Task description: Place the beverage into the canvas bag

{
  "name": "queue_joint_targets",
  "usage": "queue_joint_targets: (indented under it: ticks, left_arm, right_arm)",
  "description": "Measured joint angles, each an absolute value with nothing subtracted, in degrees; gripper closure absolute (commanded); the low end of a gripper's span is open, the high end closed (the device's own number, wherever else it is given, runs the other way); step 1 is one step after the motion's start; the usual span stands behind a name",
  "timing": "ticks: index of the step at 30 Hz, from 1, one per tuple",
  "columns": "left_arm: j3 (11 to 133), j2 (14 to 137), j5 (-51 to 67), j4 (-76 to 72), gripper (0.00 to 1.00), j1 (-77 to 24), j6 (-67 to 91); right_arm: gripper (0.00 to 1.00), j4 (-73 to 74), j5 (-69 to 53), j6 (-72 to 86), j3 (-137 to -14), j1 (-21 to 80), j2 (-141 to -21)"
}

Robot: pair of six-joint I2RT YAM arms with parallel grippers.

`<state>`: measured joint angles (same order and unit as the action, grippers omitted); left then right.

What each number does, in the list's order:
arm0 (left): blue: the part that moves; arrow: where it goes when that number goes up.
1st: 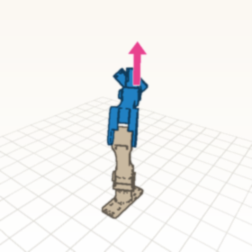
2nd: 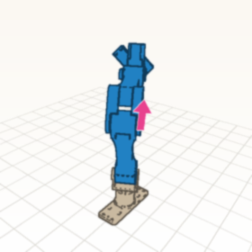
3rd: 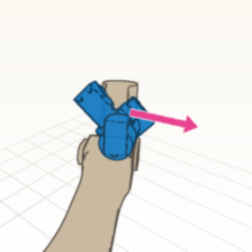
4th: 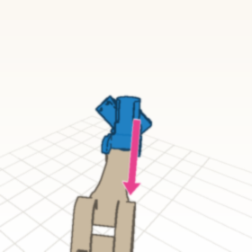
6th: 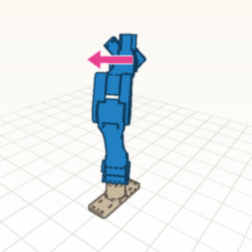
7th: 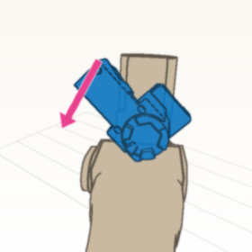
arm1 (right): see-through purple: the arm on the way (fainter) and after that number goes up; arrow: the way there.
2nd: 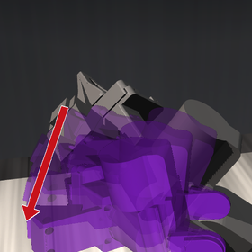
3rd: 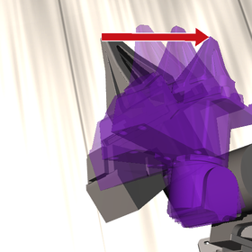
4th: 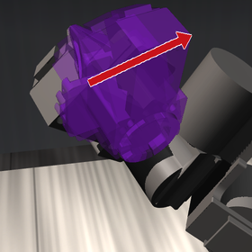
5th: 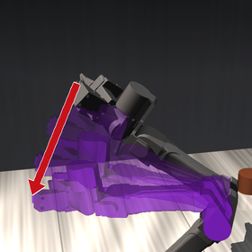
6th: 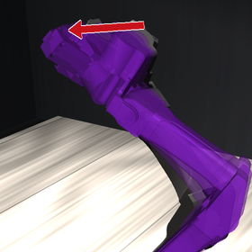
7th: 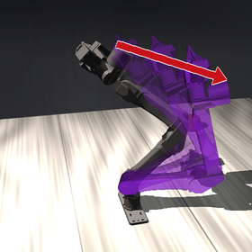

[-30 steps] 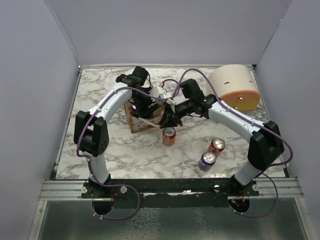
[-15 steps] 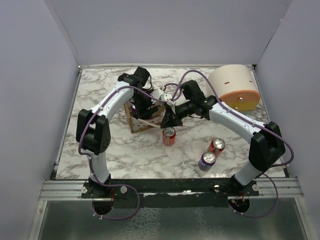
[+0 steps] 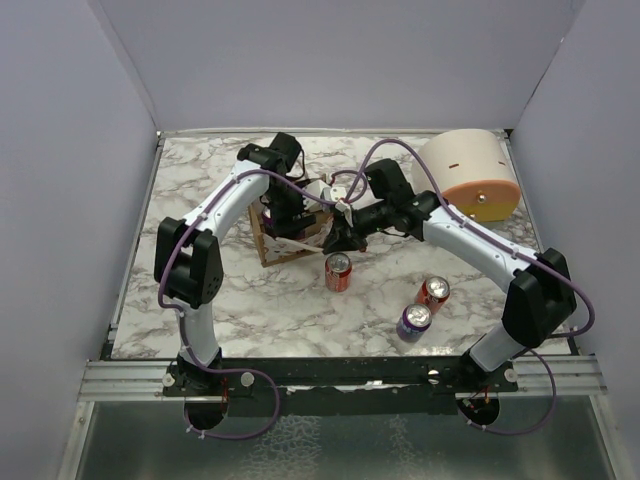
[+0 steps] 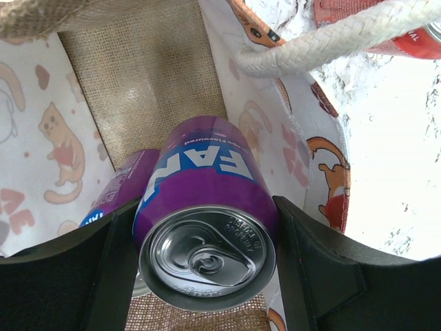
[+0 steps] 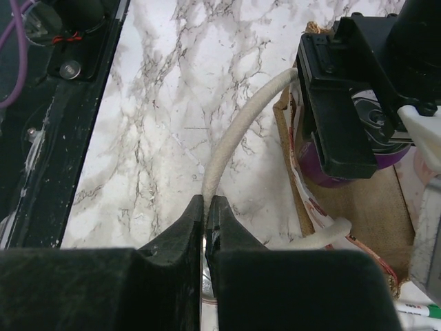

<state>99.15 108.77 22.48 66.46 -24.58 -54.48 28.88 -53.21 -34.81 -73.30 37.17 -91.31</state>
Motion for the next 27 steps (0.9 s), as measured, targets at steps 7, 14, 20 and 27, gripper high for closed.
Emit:
queue_joint_targets:
  ticks: [7, 14, 20, 27]
  left_arm:
    - [99.5, 110.1, 22.4, 67.2, 0.83, -25.0, -57.7]
    - [99.8, 112.8, 21.1, 68.9, 0.81, -25.9, -63.2]
    - [102.1, 114.8, 20.2, 71.2, 0.79, -26.4, -67.4]
    - [103.5, 116.1, 19.0, 73.6, 0.75, -26.4, -71.2]
  right_arm:
    - [0.99, 29.9, -53.2, -36.0, -73.2, 37.2, -91.0]
    - [0.99, 30.2, -53.1, -36.4, -72.8, 37.2, -90.8]
    - [0.99, 30.5, -52.0, -36.4, -72.8, 37.2, -90.2]
    - [0.99, 31.3, -51.0, -37.1, -72.8, 37.2, -90.1]
